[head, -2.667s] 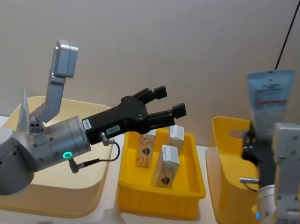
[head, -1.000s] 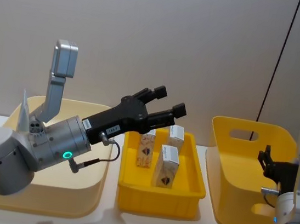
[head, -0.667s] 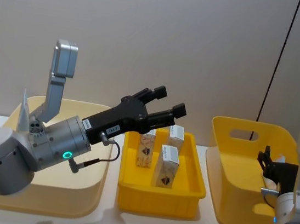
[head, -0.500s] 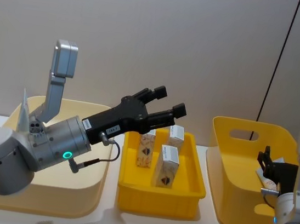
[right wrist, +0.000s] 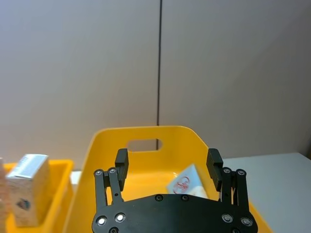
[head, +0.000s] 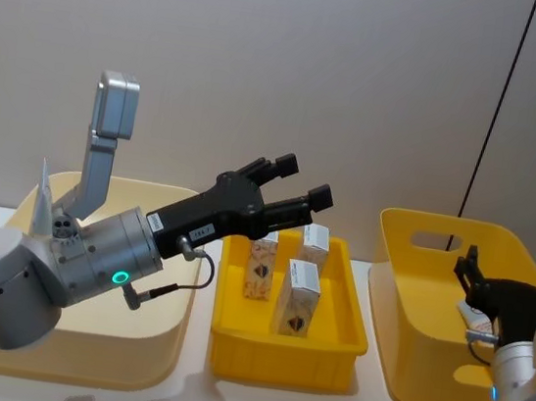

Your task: Bimanual collaborative sorting of washing and personal care products

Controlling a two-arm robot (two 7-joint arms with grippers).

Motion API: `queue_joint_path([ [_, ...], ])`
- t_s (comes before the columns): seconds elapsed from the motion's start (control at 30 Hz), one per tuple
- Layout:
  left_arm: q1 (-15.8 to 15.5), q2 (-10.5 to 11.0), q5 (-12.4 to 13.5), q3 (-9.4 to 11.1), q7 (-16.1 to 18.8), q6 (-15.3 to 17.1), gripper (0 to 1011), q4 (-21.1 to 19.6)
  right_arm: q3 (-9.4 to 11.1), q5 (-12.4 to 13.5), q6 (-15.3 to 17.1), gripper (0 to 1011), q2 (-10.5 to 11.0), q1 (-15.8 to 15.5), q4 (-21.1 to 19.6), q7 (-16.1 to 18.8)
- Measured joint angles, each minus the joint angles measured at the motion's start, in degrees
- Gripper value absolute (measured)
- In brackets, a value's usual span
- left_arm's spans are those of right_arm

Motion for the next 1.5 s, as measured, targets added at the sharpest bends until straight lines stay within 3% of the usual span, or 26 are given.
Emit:
queue_joint_path([
  [0.23, 0.12, 0.03, 0.08, 0.0, 0.2, 0.0, 1003, -0.06, 0.59, 3.15, -2.9, 1001, 0.16, -1.35, -2.13, 4.15],
  [0.43, 1.65, 0.71, 1.74, 0.08, 2.85, -0.04, 1003, -1.58, 1.26, 6.93, -5.44, 1001, 0.27, -2.82, -4.58, 8.86],
  [0.8, 6.03, 2.77, 6.78, 0.36, 10.55, -0.5, 1003, -5.9, 0.48, 8.3, -6.06, 1001, 1.47, -4.08, -5.43, 9.95],
  [1.1, 9.97, 4.61, 11.24, 0.63, 17.47, -0.91, 1003, -9.77, -2.51, 11.04, -7.05, 1001, 5.42, -7.47, -6.97, 11.6],
  [1.5, 15.17, 7.03, 17.14, 0.96, 26.6, -1.43, 1003, -14.88, -7.7, 15.84, -8.73, 1001, 12.41, -13.43, -9.7, 14.44],
])
